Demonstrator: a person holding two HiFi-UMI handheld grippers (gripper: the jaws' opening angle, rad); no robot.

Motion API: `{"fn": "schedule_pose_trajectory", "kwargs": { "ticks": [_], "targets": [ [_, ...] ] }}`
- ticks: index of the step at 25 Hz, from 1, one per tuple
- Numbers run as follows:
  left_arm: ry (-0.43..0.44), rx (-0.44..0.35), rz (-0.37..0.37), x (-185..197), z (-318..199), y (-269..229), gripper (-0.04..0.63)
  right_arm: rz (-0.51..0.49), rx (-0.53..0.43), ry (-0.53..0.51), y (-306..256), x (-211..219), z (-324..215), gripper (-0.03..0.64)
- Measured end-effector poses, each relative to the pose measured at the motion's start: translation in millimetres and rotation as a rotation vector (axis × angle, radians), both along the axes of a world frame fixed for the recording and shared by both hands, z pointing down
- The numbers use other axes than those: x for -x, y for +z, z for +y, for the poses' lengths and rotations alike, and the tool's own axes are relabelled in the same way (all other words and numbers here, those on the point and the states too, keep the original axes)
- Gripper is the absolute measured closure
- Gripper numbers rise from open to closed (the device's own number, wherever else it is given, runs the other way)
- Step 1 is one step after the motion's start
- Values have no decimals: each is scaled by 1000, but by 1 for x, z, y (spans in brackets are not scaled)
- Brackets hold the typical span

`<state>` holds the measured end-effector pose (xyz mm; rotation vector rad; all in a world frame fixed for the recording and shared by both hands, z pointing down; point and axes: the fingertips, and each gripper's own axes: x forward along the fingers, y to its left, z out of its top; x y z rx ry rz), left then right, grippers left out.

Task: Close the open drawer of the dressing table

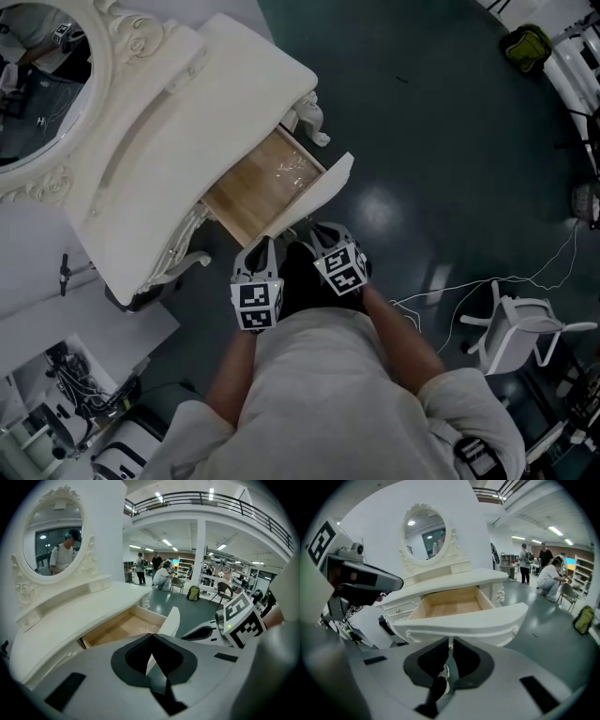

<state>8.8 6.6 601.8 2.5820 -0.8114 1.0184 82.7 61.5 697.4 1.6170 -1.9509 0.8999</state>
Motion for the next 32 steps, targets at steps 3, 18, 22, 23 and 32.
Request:
{"fn": "schedule_pose_trajectory", "kwargs": {
  "ticks": [3, 18, 22, 23, 32],
  "targets": [
    [23, 6, -15, 2, -11, 5, 588, 0, 44, -2, 16, 5, -4, 535],
    [73, 33, -44, 2, -18, 20, 588, 53, 192, -9, 66, 11, -20, 436],
    [82, 40, -37, -2, -14, 21, 588, 77, 193, 38, 70, 6, -25, 449],
    [82, 40, -37, -2, -14, 21, 588, 76, 191, 51, 70, 5, -26, 473],
    [-12, 44, -44, 17, -28, 24, 588, 40, 131, 19, 71, 5, -25, 477]
  ]
}}
